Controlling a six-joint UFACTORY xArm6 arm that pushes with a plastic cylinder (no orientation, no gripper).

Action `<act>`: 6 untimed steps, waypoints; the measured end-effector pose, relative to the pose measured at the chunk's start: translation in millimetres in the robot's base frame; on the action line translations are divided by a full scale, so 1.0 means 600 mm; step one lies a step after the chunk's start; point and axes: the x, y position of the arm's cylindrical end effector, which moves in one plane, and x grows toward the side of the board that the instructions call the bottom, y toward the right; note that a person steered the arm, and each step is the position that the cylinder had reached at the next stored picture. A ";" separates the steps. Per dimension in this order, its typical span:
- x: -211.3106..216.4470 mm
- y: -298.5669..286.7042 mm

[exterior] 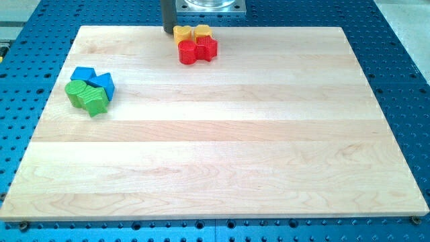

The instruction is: Slide the yellow hexagon into the right side of the yellow heart

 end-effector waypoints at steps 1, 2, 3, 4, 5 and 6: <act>0.002 0.103; 0.001 0.254; 0.000 0.342; 0.019 0.287; 0.030 0.182; 0.023 0.128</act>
